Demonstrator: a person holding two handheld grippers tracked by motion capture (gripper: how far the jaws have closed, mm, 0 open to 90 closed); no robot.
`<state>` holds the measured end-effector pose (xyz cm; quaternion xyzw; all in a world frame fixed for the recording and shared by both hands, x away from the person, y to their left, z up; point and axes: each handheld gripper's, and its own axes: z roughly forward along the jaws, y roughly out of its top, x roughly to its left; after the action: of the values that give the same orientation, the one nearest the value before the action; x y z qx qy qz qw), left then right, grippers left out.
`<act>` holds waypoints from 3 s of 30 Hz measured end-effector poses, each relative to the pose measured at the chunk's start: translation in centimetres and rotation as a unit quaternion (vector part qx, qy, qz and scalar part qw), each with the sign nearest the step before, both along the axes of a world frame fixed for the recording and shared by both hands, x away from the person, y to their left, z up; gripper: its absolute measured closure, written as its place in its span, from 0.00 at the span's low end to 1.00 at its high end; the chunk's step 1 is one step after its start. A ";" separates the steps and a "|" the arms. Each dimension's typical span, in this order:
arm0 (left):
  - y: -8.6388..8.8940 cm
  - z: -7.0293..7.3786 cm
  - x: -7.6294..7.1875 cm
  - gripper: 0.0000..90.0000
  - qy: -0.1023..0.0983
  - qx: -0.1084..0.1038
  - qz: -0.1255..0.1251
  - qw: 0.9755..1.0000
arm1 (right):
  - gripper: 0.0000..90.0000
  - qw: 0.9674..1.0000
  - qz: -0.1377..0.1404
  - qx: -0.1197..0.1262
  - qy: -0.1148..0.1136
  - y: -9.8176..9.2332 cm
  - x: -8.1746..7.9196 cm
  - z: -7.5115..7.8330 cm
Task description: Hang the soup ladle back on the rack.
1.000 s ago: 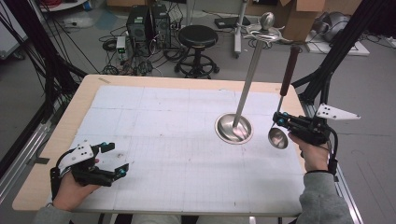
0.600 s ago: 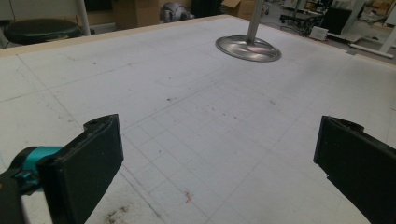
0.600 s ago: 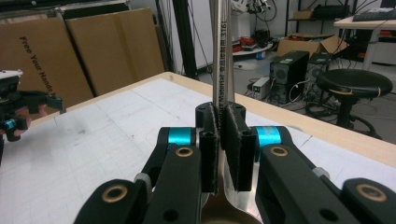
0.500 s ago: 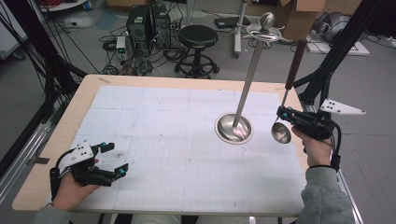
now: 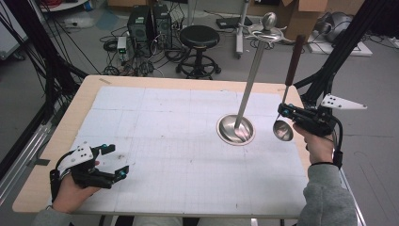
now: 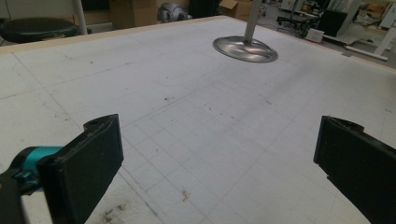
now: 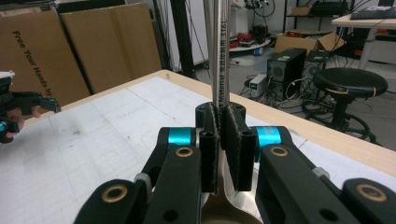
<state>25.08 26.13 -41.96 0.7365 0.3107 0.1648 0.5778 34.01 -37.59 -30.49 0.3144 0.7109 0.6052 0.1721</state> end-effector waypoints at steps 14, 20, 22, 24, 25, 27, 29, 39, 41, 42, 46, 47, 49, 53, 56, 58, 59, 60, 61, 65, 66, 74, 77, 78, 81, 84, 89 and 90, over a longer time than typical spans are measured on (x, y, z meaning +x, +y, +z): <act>0.1 0.1 0.0 0.02 0.001 -0.007 -0.003 1.000 | 0.94 1.000 0.003 -0.009 0.004 0.7 0.7 0.4; 0.1 0.1 0.0 0.02 0.000 -0.008 -0.003 1.000 | 0.94 1.000 0.005 -0.017 0.005 1.0 0.9 0.4; 0.1 0.0 0.0 0.02 0.001 -0.007 -0.003 1.000 | 0.94 1.000 0.005 -0.018 0.007 1.1 0.9 0.4; 0.1 0.0 0.0 0.02 0.001 -0.007 -0.003 1.000 | 0.94 1.000 0.005 -0.020 0.007 1.2 0.9 0.3; 0.1 0.0 0.0 0.02 0.001 -0.006 -0.002 1.000 | 0.94 1.000 0.006 -0.021 0.005 1.2 1.0 0.3; 0.0 0.0 0.0 0.02 0.001 -0.001 -0.002 1.000 | 0.94 1.000 0.007 -0.022 0.009 1.3 1.0 0.3; -0.1 -0.1 0.0 0.02 0.001 0.002 -0.004 1.000 | 0.94 1.000 0.006 -0.024 0.010 1.4 1.1 0.3; 0.0 0.0 -0.1 0.02 0.001 0.002 -0.003 1.000 | 0.94 0.999 0.008 -0.031 0.012 1.8 1.4 0.2; 0.0 0.0 0.0 0.02 0.000 0.002 -0.003 1.000 | 0.94 0.999 0.008 -0.032 0.017 1.9 1.4 0.2; 0.0 0.0 0.0 0.02 0.001 0.002 -0.003 1.000 | 0.94 0.999 0.008 -0.032 0.016 1.9 1.4 0.2; 0.0 -0.1 0.0 0.02 0.000 0.003 -0.002 1.000 | 0.94 0.999 0.009 -0.031 0.017 2.1 1.5 0.1; 0.0 -0.1 0.0 0.02 0.001 0.004 -0.002 1.000 | 0.94 0.999 0.009 -0.032 0.017 2.1 1.6 0.1; 0.0 -0.1 0.0 0.02 0.002 0.002 -0.001 1.000 | 0.94 0.999 0.008 -0.033 0.017 2.2 1.6 0.1; 0.0 -0.1 0.0 0.02 0.003 0.005 0.000 1.000 | 0.94 0.999 0.008 -0.036 0.018 2.4 1.7 0.1; 0.0 -0.1 0.0 0.02 0.001 0.004 -0.001 1.000 | 0.94 0.999 0.006 -0.036 0.019 2.4 1.8 0.0; 0.0 -0.1 0.0 0.02 0.002 0.003 0.000 1.000 | 0.94 0.999 0.008 -0.037 0.021 2.5 1.8 0.1; 0.0 -0.1 0.0 0.02 0.002 0.005 -0.001 1.000 | 0.94 0.999 0.010 -0.037 0.023 2.5 1.8 0.1; 0.0 -0.1 0.0 0.02 0.002 0.004 -0.001 1.000 | 0.94 0.999 0.012 -0.035 0.027 2.6 1.9 0.1; 0.0 -0.1 0.0 0.02 0.002 0.004 -0.001 1.000 | 0.94 0.999 0.014 -0.034 0.028 2.7 1.9 0.1; 0.0 -0.1 0.0 0.02 0.002 0.004 -0.001 1.000 | 0.94 0.999 0.016 -0.034 0.032 2.9 2.1 0.2; 0.0 -0.1 0.0 0.02 0.002 0.003 -0.001 1.000 | 0.94 0.999 0.016 -0.034 0.032 3.0 2.2 0.2; 0.0 -0.1 0.0 0.02 0.002 0.004 -0.001 1.000 | 0.94 0.999 0.012 -0.037 0.030 3.4 2.5 0.1; 0.0 -0.1 0.0 0.02 0.002 0.004 -0.001 1.000 | 0.92 0.999 0.008 -0.040 0.027 3.4 2.5 0.1; 0.0 -0.1 0.0 0.02 0.002 0.004 -0.001 1.000 | 0.89 0.999 0.003 -0.042 0.024 3.5 2.4 0.1; 0.0 0.0 -0.1 0.02 0.002 0.002 0.000 1.000 | 0.75 0.999 -0.009 -0.037 0.015 3.5 2.2 0.2; 0.0 -0.1 -0.1 0.02 0.002 0.002 0.000 1.000 | 0.57 0.999 -0.020 -0.044 0.015 3.6 2.0 0.1; 0.0 -0.1 -0.1 0.02 0.002 0.003 0.000 1.000 | 0.32 0.999 -0.030 -0.043 0.004 3.6 1.4 -0.6; 0.0 -0.1 -0.1 0.02 0.002 0.003 0.000 1.000 | 0.28 0.999 -0.037 -0.040 0.004 3.5 1.2 -0.8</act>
<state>25.02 26.09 -42.04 0.7384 0.3114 0.1638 0.5753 35.23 -34.06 -31.28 0.3354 0.7234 0.5680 0.2038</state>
